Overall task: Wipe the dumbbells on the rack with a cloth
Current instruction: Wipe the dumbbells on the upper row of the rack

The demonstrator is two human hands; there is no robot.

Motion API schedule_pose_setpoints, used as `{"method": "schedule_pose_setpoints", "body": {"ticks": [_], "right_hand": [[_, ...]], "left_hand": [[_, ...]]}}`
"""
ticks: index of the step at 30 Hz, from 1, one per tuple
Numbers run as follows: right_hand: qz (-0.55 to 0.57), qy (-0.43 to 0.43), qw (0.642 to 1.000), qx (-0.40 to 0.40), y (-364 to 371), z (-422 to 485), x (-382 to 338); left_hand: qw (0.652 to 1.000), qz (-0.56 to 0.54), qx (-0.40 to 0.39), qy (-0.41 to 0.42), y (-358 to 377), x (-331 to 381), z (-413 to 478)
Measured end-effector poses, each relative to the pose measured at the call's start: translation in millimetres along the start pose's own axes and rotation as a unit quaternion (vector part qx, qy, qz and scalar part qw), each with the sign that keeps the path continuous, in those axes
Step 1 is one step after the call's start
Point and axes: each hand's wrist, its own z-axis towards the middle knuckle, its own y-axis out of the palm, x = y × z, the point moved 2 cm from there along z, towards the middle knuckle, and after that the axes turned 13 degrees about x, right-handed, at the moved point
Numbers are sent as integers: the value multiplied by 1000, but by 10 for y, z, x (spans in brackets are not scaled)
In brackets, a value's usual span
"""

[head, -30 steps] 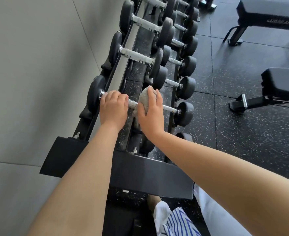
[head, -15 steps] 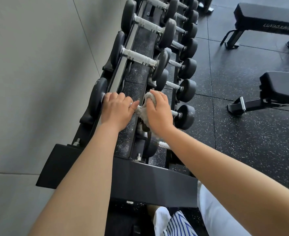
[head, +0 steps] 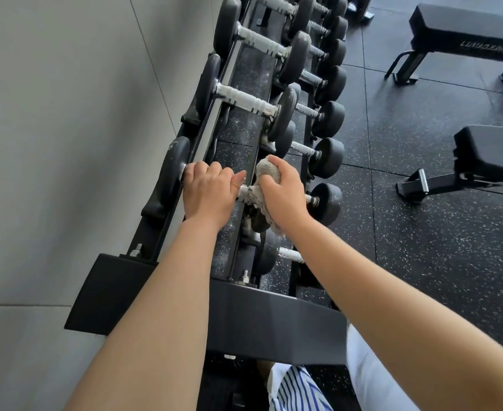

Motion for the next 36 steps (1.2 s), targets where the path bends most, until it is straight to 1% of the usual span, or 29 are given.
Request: {"method": "schedule_pose_setpoints", "body": {"ticks": [2,4,7,10,12,14,16,18,20,22,24,25,27,29,30,32,36], "right_hand": [[15,-37,998,37,22,-183,70],[5,-64,997,50,45,-300,137],[-56,-77,995,32,2,-234,112],[-86,-83,993,-14,-29,-15,-10],[-90,-45,993,-64,-16,169,-45],[-82,20,989,-120,-5,332,-66],[-66,90,982,-152,-2,440,-95],[-65,132,977,-152,-7,485,-110],[-60,133,980,-137,-11,465,-99],[-2,137,983,-120,-8,394,-71],[28,113,988,-99,-12,264,-39],[20,83,993,-80,-14,191,-13],[-2,7,1000,-14,-29,13,57],[-4,-56,998,28,-29,-216,97],[-9,-77,996,36,-11,-303,129],[-24,-88,995,42,-1,-362,171],[-67,-83,994,9,-32,-154,99]], "left_hand": [[1000,1,0,-2,-3,8,1],[1000,-1,9,-2,-7,11,-8],[1000,-7,22,1,4,0,-25],[1000,-10,29,3,16,-12,-32],[1000,-17,24,0,29,-18,-34],[1000,-20,21,0,28,-21,-32],[1000,-18,19,1,23,-20,-33],[1000,-17,13,-1,15,-12,-27],[1000,-13,6,-7,6,-3,-18],[1000,-10,5,-12,-3,9,-16],[1000,-10,5,-15,-3,13,-17],[1000,-10,4,-17,-2,16,-17],[1000,-11,4,-17,-3,20,-13],[1000,-10,7,-16,-8,20,-12],[1000,-10,10,-15,-11,17,-15],[1000,-14,14,-14,-15,16,-25],[1000,-17,12,-13,-6,15,-27]]}}
